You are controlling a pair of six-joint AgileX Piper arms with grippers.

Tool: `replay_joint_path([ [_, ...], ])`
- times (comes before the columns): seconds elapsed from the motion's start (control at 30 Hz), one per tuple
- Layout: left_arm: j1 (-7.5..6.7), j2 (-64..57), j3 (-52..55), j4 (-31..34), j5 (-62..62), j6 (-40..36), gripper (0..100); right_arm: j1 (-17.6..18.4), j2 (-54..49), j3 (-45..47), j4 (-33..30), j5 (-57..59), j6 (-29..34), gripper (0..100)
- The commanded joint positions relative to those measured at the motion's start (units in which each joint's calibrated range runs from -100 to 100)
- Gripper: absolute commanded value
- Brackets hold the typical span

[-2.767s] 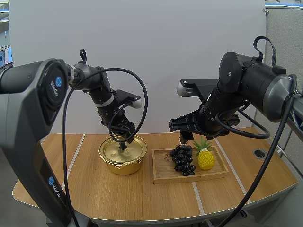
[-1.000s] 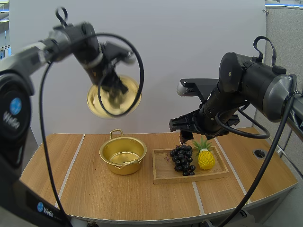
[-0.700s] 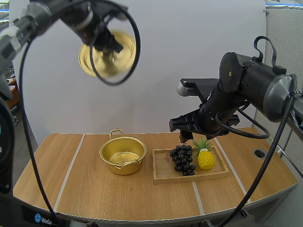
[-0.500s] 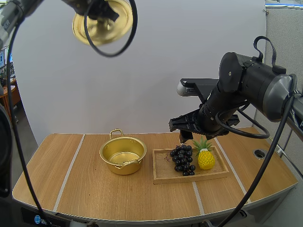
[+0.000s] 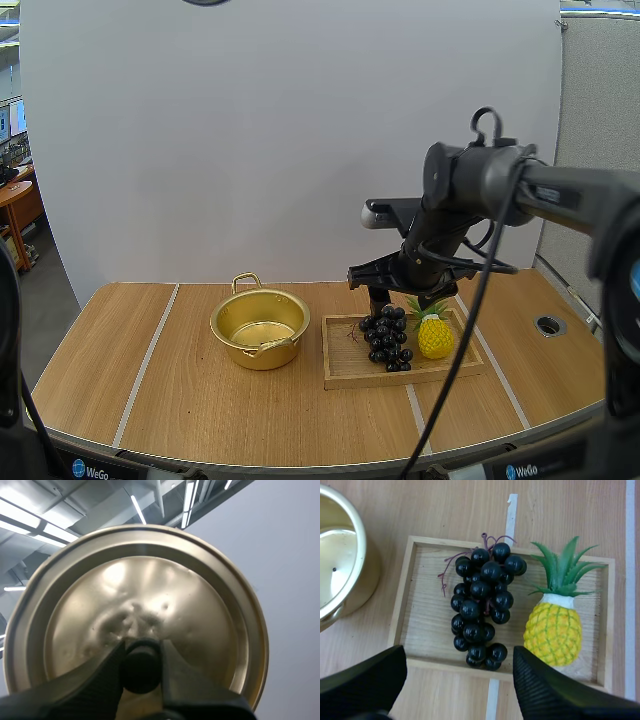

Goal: Open the pot, put the grape inside, and close it

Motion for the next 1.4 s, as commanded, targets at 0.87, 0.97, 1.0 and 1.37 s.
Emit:
replay_joint_path([
  [0.87,-0.10,-0.2,-0.7,1.0,-16.5,-0.5,0,-0.2,24.2,-9.7,-1.5,-13.2,0.1,100],
  [0.97,-0.10,-0.2,-0.7,1.0,-16.5,-0.5,0,-0.2,26.5,-9.7,-1.7,-13.2,0.1,100],
  [1.0,-0.10,-0.2,-0.7,1.0,-16.5,-0.5,0,-0.2,27.1,-9.7,-1.7,-13.2,0.1,100],
  [1.37,-0.10,-0.2,-0.7,1.0,-16.5,-0.5,0,-0.2,31.4,-9.7,-1.7,-14.5,0.1,100],
])
